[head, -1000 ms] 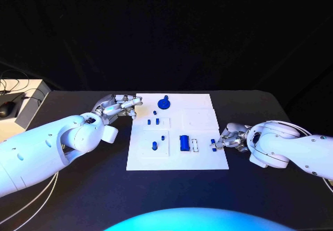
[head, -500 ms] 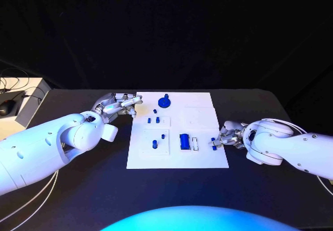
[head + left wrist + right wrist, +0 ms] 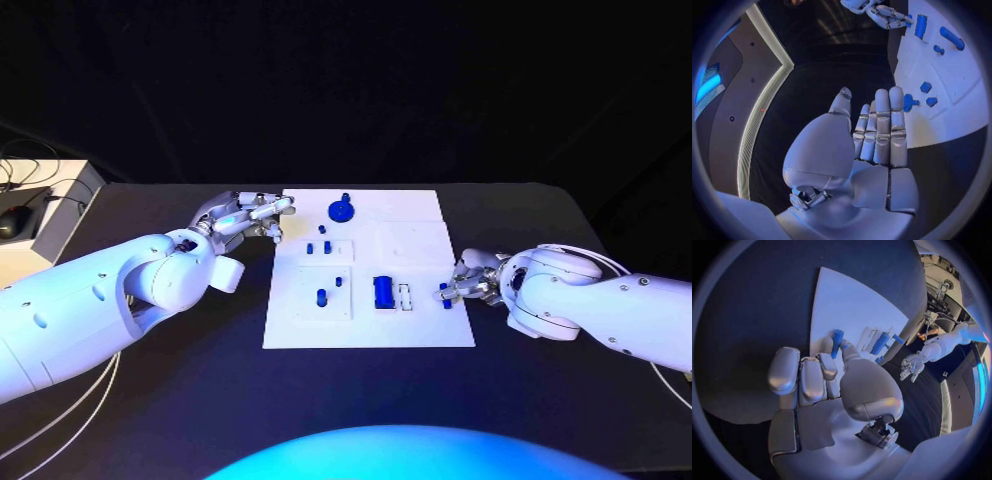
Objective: Assemble the parts on the task board
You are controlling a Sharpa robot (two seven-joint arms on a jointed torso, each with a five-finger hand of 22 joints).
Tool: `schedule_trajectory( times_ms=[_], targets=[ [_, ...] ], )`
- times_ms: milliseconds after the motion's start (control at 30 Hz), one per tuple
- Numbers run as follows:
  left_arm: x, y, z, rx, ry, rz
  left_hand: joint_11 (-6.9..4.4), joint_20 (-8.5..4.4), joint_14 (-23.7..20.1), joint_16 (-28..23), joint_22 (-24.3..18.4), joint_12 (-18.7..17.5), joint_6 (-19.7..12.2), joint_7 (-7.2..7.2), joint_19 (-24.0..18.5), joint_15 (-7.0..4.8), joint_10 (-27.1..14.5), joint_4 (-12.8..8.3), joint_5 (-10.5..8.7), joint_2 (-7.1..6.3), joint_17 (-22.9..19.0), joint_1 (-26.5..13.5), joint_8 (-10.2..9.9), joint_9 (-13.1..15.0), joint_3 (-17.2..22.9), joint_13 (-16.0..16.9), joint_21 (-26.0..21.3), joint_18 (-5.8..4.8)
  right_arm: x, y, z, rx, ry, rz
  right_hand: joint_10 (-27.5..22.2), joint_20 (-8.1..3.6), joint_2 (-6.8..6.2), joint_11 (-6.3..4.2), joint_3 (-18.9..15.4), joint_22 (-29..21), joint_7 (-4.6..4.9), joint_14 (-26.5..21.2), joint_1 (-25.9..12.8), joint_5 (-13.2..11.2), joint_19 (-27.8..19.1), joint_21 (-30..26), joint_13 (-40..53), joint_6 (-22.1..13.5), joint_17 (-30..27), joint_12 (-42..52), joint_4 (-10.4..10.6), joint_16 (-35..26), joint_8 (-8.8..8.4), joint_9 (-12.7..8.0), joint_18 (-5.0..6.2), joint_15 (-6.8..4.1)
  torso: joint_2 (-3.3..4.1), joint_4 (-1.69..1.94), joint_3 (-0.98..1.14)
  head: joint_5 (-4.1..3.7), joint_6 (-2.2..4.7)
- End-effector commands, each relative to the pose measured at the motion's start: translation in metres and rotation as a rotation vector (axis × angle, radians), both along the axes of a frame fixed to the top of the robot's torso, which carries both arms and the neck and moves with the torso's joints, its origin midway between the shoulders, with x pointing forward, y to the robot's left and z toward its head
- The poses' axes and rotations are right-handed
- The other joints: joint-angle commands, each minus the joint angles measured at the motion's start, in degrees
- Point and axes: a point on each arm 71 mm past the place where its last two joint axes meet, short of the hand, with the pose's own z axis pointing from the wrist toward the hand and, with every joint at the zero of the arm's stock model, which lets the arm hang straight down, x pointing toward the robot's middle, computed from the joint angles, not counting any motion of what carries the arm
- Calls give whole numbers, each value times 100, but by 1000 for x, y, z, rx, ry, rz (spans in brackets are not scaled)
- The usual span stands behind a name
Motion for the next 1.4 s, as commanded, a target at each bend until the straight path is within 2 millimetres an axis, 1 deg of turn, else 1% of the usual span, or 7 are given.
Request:
schedule_trajectory(
  times_ms=[33, 167, 233, 267, 700, 1133, 1400],
  targets=[
    [-1, -2, 1, -8, 0, -19, 2, -7, -24, -15, -4, 16, -21, 10, 7, 19, -52, 35, -19, 1, -9, -36, -8, 5, -2, 5, -33, 95, -8, 1, -16, -37, 66, 24, -21, -58, -2, -48, 768, 755, -22, 1, 322, 271, 414, -25, 8, -116, -9, -44, -494, -17, -106, -1256, 0, -40, -2, -1, 4, 3, -9],
    [-1, -2, 0, -7, 1, -19, 2, -7, -24, -15, -4, 16, -21, 10, 7, 19, -52, 37, -19, 3, -9, -36, -8, 5, -2, 5, -33, 95, -10, 2, -17, -36, 73, 31, -28, -53, -229, -32, 1844, 758, 32, 1, 129, 620, 413, -31, -17, -207, -1, -87, -903, -21, -9, -1116, -1, -15, -1, -2, 3, 9, -16],
    [-1, -2, 0, -7, 2, -20, 3, -7, -24, -14, -5, 16, -19, 14, 7, 19, -52, 45, -18, 11, -9, -28, -6, 6, -1, 5, -34, 95, -10, 3, -17, -35, 75, 34, -30, -40, -285, -8, 2351, 760, 86, -1, 1, 655, 413, -34, -21, -241, 2, -96, -1049, -23, 56, -1020, 6, -4, 0, -4, 5, 11, -18],
    [-1, -2, 0, -7, 2, -21, 4, -7, -26, -15, -5, 17, -6, 18, 8, 20, -52, 52, -20, 13, -10, -27, -5, 6, -4, 5, -34, 95, -10, 4, -17, -34, 75, 35, -15, -30, -346, 1, 2729, 762, 66, -1, -161, 658, 413, -33, -22, -283, 3, -92, -1124, -25, 110, -927, 16, 13, 2, -7, 5, 5, -6],
    [-1, -2, 0, -7, 2, -19, 4, -6, -25, -13, -6, 15, -11, 15, 7, 20, -55, 56, -20, 11, -10, -18, -8, 5, -8, 5, -36, 95, -12, 6, -11, 59, 23, -31, 0, -25, -348, -17, 2991, 764, 90, 2, -219, 672, 415, -13, -14, -279, 7, -78, -1186, -23, 178, -816, 24, 4, 1, -3, 6, 2, 6],
    [-1, -2, 0, -7, 2, -20, 4, -4, -27, -15, -8, 15, -19, 10, 5, 20, -58, 65, -18, 9, -12, -11, -7, 5, -15, 5, -39, 95, -7, 14, 21, 188, -38, -67, 7, -28, -369, -21, 3023, 769, 86, 4, -221, 688, 416, 9, -17, -265, 15, -81, -1202, -15, 195, -797, 21, 1, -2, 0, 0, 7, 8],
    [-1, -2, 0, -7, 3, -21, 4, -4, -27, -15, -8, 15, -19, 10, 5, 20, -58, 65, -18, 9, -12, -11, -7, 5, -15, 5, -39, 95, -8, 29, 26, 232, -22, -51, 9, -29, -368, -21, 3022, 768, 86, 4, -221, 692, 415, 8, -17, -266, 15, -79, -1198, -14, 196, -794, 21, 1, 1, -2, -1, 12, 1]
  ],
)
